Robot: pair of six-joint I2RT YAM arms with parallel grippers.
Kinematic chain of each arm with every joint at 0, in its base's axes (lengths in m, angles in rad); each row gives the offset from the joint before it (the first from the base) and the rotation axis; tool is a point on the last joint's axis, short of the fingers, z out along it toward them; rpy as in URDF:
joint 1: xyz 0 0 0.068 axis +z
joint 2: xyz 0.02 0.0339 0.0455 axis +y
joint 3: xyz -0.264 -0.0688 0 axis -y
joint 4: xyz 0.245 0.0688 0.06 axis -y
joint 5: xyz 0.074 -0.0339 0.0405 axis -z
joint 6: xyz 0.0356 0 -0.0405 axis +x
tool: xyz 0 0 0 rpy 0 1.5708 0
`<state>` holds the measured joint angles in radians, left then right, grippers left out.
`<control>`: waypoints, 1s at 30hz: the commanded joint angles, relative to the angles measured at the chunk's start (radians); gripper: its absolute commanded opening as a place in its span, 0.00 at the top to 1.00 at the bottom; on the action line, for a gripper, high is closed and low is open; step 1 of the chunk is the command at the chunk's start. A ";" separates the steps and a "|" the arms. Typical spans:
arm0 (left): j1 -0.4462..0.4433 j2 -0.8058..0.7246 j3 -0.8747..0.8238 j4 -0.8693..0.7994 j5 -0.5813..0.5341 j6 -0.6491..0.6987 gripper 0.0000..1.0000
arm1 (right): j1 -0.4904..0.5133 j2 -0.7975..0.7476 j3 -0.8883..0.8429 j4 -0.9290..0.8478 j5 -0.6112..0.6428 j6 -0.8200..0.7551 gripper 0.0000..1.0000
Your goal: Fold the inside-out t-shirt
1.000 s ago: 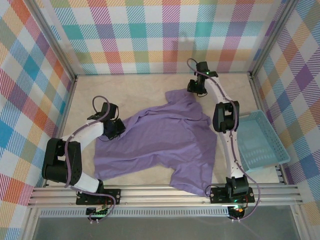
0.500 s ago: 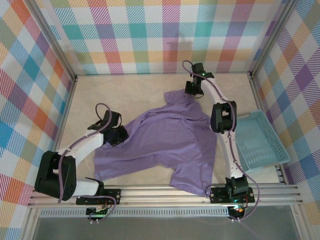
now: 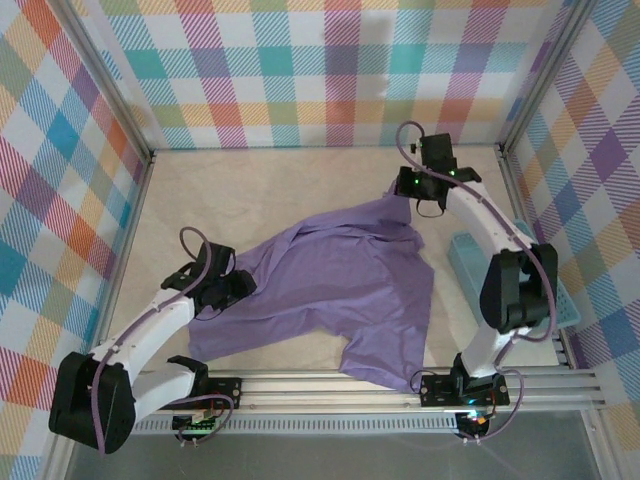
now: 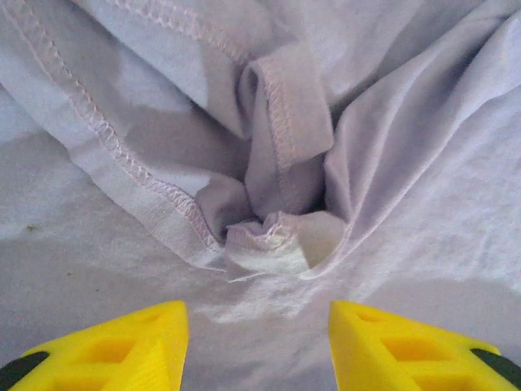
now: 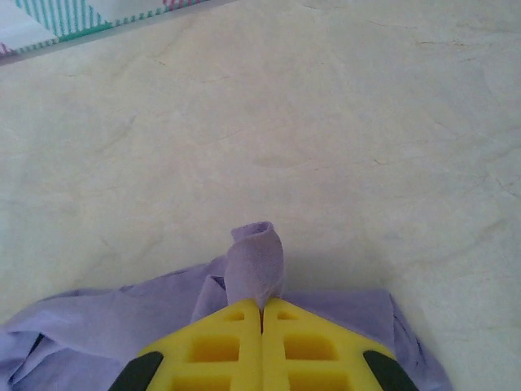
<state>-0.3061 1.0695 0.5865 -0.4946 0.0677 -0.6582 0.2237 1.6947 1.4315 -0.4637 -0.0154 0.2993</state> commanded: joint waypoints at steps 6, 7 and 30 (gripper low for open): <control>0.003 0.145 0.089 0.040 -0.027 0.065 0.53 | -0.003 -0.001 -0.076 0.041 -0.023 0.004 1.00; 0.002 0.156 0.100 0.038 -0.038 0.067 0.52 | -0.003 -0.003 -0.078 0.043 -0.024 0.004 1.00; 0.096 0.116 0.099 -0.154 -0.215 0.006 0.71 | -0.061 -0.047 -0.138 0.001 0.057 0.062 1.00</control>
<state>-0.2123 1.2732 0.6930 -0.5861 -0.1097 -0.6502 0.1581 1.6913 1.3029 -0.4576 0.0380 0.3523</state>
